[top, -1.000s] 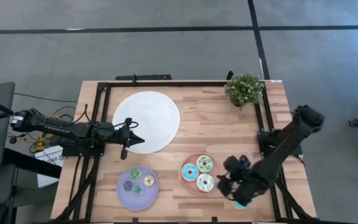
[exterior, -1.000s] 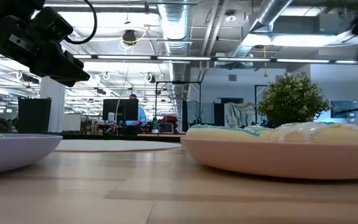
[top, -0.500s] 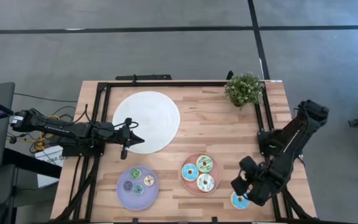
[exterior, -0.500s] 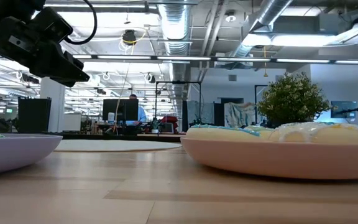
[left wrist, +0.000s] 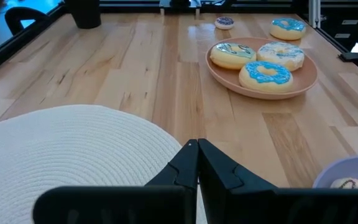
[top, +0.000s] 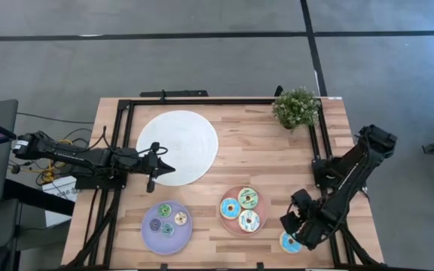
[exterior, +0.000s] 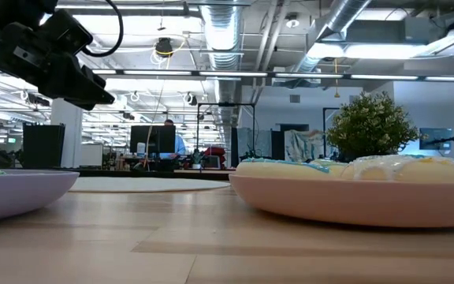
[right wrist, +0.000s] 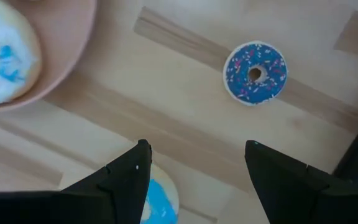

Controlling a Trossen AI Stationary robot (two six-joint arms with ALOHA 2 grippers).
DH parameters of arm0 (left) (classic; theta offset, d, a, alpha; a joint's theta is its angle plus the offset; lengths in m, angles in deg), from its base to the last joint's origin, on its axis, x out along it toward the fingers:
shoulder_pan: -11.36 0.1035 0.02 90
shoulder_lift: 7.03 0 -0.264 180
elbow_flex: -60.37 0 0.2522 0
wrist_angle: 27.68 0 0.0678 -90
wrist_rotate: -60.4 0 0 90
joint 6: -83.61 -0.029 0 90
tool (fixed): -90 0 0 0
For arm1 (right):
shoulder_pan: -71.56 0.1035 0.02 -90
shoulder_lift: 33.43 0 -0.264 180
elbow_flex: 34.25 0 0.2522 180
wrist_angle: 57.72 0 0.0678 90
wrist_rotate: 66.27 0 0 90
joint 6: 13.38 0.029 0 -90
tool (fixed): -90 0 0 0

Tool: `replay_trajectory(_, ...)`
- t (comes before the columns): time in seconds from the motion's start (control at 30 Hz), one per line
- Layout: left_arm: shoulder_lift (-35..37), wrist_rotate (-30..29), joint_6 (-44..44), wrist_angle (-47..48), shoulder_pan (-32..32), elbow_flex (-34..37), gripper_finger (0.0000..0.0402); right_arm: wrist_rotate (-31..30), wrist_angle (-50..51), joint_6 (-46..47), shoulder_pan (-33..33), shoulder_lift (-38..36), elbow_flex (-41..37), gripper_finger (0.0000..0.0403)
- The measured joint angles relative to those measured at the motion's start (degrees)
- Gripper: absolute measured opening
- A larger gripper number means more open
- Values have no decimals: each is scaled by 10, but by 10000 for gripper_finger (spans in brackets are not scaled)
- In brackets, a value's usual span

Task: Pick & Place donuts
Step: Put the small blue donut on the purple plate

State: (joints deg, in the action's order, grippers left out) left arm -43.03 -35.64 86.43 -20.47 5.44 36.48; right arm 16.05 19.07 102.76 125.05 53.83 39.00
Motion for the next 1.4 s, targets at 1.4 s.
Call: replay_trajectory(1.4,0,0,0,12,0,0,0,35,-160,21,-67,-9,-203,249)
